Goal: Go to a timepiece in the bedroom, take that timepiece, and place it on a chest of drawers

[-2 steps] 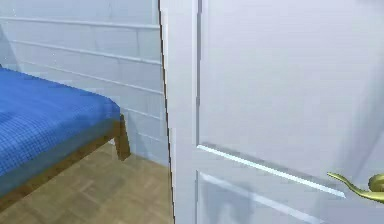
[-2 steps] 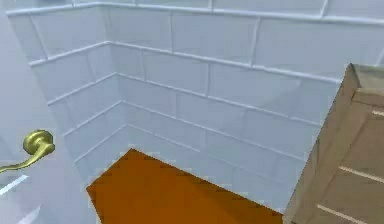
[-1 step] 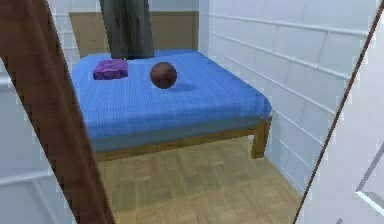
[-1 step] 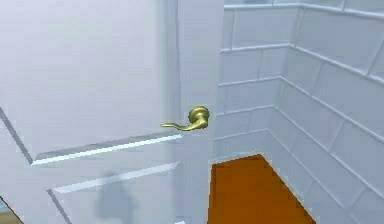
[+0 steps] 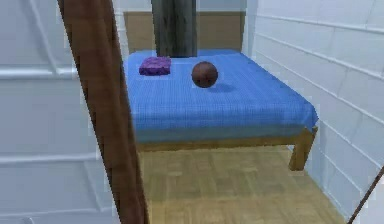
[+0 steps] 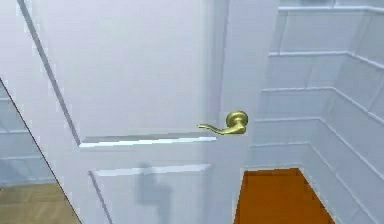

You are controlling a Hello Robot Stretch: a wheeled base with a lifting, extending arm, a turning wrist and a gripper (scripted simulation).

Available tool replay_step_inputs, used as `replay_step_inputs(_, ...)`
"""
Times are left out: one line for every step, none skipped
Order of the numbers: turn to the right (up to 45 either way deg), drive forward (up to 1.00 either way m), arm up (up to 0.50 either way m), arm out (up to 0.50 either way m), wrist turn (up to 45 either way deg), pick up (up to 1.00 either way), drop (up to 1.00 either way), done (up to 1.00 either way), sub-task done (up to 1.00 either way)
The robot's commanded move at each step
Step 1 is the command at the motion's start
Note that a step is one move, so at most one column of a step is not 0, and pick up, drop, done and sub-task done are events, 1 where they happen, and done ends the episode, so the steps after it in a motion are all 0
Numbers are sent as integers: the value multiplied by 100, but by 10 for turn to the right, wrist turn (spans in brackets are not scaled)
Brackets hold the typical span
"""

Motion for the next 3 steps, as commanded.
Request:
replay_step_inputs(0,30,0,0,0,0,0,0,0)
replay_step_inputs(-30,0,0,0,0,0,0,0,0)
replay_step_inputs(0,60,0,0,0,0,0,0,0)
